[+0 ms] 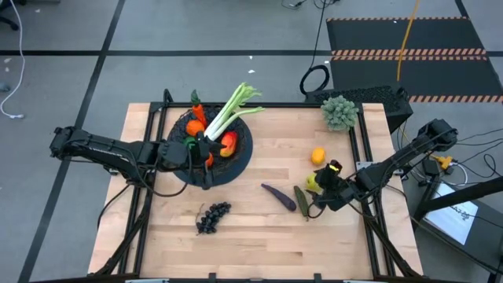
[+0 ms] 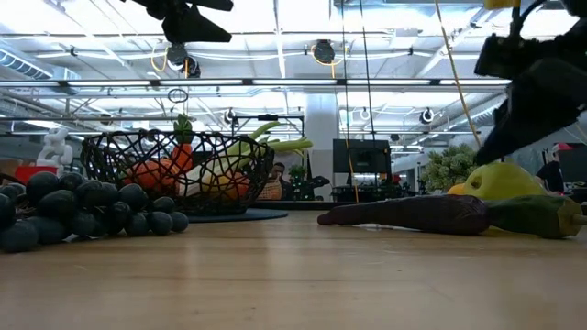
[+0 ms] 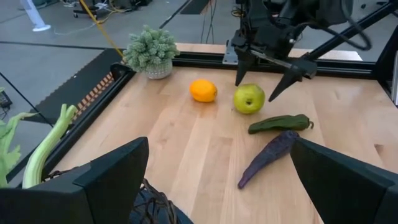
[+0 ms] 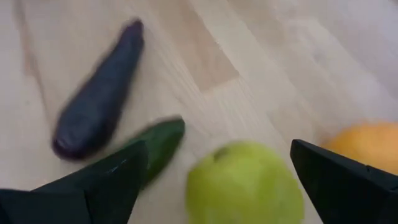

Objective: Build produce basket
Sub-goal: Put the green apple into the black basket

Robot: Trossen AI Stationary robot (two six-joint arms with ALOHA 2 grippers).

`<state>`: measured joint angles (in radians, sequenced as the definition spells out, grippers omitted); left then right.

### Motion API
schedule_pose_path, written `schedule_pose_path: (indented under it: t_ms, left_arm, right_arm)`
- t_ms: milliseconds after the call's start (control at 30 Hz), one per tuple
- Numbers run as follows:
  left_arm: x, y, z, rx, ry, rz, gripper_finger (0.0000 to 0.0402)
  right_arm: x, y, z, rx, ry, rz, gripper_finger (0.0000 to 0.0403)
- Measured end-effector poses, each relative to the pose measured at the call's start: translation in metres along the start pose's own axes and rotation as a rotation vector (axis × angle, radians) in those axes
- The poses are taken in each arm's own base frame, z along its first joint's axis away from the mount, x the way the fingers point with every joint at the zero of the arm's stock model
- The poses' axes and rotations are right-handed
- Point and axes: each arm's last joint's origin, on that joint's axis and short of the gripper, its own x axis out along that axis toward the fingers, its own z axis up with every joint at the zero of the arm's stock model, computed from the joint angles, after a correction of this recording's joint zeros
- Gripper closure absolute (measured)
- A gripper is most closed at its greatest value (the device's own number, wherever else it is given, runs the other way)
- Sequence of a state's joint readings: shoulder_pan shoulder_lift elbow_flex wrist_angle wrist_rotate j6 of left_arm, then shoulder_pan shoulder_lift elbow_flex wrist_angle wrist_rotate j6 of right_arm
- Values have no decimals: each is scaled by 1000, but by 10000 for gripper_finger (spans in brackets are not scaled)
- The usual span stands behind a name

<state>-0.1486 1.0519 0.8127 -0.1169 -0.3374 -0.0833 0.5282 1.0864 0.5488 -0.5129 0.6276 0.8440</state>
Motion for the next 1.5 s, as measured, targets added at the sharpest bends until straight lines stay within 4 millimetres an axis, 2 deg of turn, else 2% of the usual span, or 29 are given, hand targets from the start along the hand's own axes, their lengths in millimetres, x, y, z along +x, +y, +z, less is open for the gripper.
schedule_pose_path:
  t_ms: [300,500,733,933,1067,1200,1500]
  left_arm:
    - [0,0,0,-1,-3,0,9]
    - [0,0,1,-3,-7,0,9]
    - [1,0,0,-3,-5,0,9]
    - [1,0,0,-5,-5,0,9]
    - [1,0,0,-5,-6,0,9]
    - [1,0,0,-5,-6,0,9]
    - [1,-1,3,-10,-30,-2,9]
  right_arm:
    - [0,-6,-6,-20,45,-55,8]
    - [13,-14,-19,1,52,-64,9]
    - [20,-19,-21,32,78,-57,11]
    - [21,-20,-21,46,79,-53,46]
    - [21,-17,-19,63,63,-33,63]
    - [21,-14,-15,77,36,-5,55]
    - [10,-3,10,100,-134,138,57]
